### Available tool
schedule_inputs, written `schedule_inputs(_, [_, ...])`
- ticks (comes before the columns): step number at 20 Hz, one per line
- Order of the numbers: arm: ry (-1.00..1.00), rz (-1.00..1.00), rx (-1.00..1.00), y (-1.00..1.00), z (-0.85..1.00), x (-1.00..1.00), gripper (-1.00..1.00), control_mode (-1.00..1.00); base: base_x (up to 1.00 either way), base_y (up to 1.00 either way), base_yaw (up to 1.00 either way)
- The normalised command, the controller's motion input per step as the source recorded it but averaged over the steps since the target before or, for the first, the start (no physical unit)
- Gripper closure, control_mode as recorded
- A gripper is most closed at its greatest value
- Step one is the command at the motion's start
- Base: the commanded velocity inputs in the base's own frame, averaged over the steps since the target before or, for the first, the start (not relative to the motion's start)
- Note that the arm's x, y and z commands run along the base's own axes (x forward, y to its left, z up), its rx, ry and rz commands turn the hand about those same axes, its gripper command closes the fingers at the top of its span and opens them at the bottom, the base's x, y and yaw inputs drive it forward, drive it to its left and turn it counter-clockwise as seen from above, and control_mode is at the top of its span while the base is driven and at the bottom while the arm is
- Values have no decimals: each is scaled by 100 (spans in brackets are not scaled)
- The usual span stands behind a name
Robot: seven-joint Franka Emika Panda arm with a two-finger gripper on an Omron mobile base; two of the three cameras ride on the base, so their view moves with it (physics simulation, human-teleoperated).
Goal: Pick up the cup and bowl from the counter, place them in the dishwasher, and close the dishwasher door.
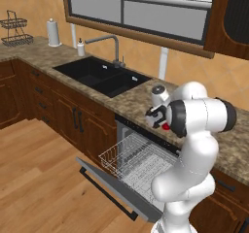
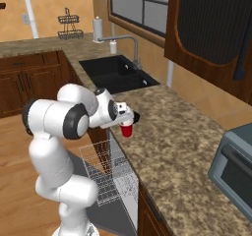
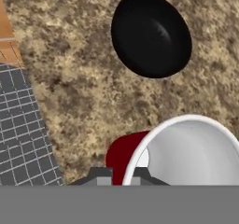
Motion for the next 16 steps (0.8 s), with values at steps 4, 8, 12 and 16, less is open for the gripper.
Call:
schedule_inputs(4, [-4, 0, 1, 0, 32, -69, 100, -100, 0, 0, 0])
schedule_inputs(8, [-9, 0, 0, 2, 63, -82, 100, -100, 0, 0, 0])
schedule_inputs(12, [-3, 0, 0, 4, 46, -79, 100, -100, 0, 0, 0])
schedule_inputs(16, [0, 0, 0, 8, 21, -61, 100, -100, 0, 0, 0])
